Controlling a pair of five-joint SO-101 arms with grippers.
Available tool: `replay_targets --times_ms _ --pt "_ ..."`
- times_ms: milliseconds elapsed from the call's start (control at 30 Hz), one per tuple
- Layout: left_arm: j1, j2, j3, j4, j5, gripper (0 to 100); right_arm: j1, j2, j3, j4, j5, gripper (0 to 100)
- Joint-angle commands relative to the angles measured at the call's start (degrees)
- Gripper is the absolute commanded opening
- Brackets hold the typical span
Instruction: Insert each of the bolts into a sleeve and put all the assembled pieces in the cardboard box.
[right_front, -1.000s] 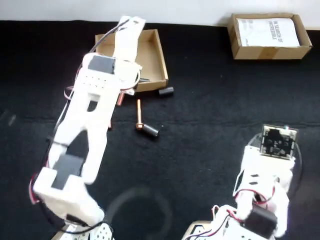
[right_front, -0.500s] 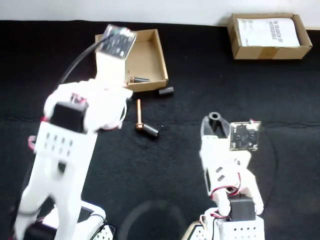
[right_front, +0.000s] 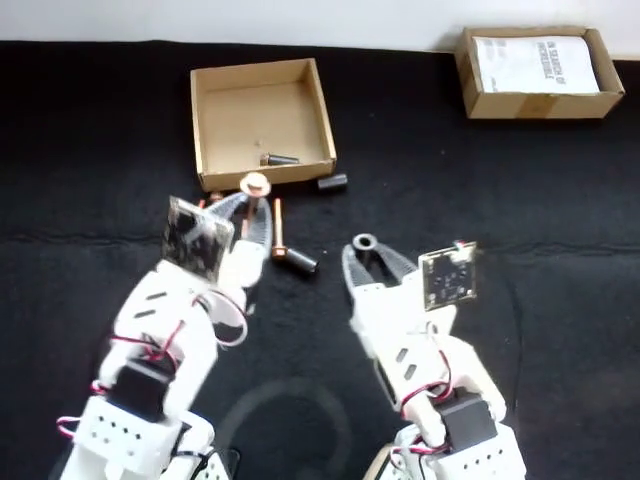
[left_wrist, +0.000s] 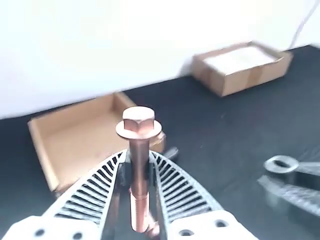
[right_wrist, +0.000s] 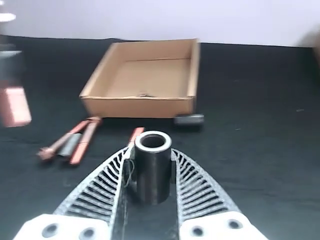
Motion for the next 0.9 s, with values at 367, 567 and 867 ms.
replay_targets --times_ms 367,567,867 --pt "8.5 11.8 -8.8 -15.2 6.9 1 -4.4 -0.6 10.5 -17.4 -0.9 0.7" --pt "8.9 24.0 -20.7 -11.1 15.5 1 -4.1 -0.6 13.4 -22.9 -0.9 0.7" --pt "9.2 29.9 -25.7 -6.3 20.7 1 -0.8 -0.6 13.8 -26.4 -0.9 0.7"
